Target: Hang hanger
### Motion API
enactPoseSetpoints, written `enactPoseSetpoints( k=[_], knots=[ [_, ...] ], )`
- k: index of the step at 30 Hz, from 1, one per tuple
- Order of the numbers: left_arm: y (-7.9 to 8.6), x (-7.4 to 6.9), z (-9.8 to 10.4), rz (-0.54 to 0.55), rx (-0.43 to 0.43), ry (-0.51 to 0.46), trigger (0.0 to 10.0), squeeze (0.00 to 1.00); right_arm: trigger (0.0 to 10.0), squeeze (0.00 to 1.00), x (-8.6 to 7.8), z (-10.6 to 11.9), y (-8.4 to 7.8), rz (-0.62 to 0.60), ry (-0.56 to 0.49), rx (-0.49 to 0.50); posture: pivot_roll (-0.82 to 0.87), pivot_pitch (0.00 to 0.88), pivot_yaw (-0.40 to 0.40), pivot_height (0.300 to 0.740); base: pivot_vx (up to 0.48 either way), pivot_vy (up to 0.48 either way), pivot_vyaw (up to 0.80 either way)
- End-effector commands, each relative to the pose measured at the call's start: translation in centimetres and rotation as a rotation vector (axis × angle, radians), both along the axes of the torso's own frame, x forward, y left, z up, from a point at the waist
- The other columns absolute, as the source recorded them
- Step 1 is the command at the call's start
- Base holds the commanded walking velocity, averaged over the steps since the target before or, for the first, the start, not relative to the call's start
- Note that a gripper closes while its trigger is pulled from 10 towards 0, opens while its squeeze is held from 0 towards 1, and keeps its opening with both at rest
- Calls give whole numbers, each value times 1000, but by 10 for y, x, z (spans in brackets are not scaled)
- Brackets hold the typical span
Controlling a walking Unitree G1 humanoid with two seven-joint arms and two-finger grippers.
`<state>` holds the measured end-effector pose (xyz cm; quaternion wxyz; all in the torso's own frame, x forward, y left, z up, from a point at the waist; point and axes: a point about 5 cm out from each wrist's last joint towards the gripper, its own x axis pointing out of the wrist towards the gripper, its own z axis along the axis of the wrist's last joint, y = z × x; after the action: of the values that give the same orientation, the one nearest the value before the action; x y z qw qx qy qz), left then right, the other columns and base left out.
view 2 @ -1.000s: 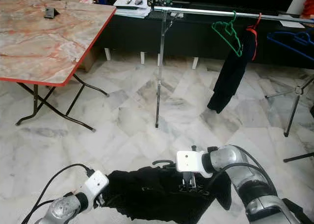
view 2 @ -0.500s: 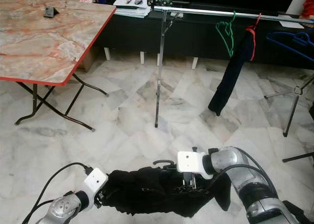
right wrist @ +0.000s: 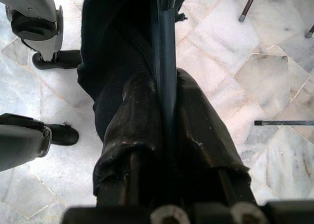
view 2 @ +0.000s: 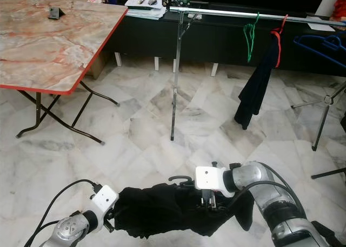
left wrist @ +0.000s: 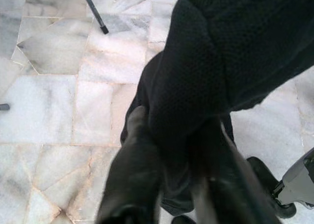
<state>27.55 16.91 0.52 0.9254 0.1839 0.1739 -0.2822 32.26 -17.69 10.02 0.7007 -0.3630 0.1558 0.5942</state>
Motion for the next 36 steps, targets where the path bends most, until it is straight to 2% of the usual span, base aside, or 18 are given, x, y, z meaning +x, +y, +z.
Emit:
enactPoseSetpoints(
  k=[1,9,11,16,17,19,20,23,24,26,28,29,31,35,36],
  knots=[
    [2,-5,-4,-2,-5,17,0,0,10000,0,1,5,-3,-2,-20,11,58,160,-76,740,0,0,0],
    [6,-6,-5,18,3,13,0,0,10000,0,0,2,-5,-4,-13,-18,60,161,-75,740,0,0,0],
    [11,-5,-4,58,5,3,0,0,10000,0,-2,-3,-13,-15,-10,-92,59,162,-75,740,0,0,0],
    [17,-5,-3,116,-6,-12,0,0,10000,0,-3,-8,-23,-48,-2,-149,60,163,-76,740,0,0,0],
    [22,-6,-4,156,-5,-14,0,0,10000,0,-5,-12,-30,-62,9,-196,60,163,-76,740,0,0,0],
    [25,-6,-5,177,-3,-14,0,0,10000,0,-6,-14,-33,-66,13,-224,60,163,-76,740,0,0,0],
    [30,-7,-6,223,-5,-16,0,0,10000,0,-7,-16,-38,-81,17,-249,60,165,-77,740,0,0,0],
    [39,-8,-6,309,-6,-29,0,0,10000,0,-6,-16,-43,-118,10,-257,59,164,-76,740,0,0,0],
    [51,-8,-4,434,-36,-45,0,0,10000,0,-4,-16,-50,-165,-5,-278,59,163,-76,740,0,0,0],
    [53,-8,-4,448,-41,-46,0,0,10000,0,-4,-16,-51,-171,-6,-280,59,163,-76,740,0,0,0],
    [62,-11,-6,531,-49,-40,0,0,10000,0,-2,-13,-56,-226,-40,-259,59,163,-76,740,0,0,0],
    [62,-11,-6,531,-49,-40,0,0,10000,0,-2,-13,-56,-226,-40,-259,59,163,-76,740,0,0,0],
    [68,-16,-11,574,-31,-15,0,0,10000,0,3,-8,-59,-291,-91,-214,63,162,-77,740,0,0,0],
    [70,-21,-15,614,-43,-3,0,0,10000,0,9,-2,-64,-360,-156,-212,57,160,-74,740,0,0,0],
    [71,-24,-16,652,-70,-10,0,0,10000,0,13,-1,-70,-442,-203,-236,56,160,-74,740,0,0,0]
  ],
)
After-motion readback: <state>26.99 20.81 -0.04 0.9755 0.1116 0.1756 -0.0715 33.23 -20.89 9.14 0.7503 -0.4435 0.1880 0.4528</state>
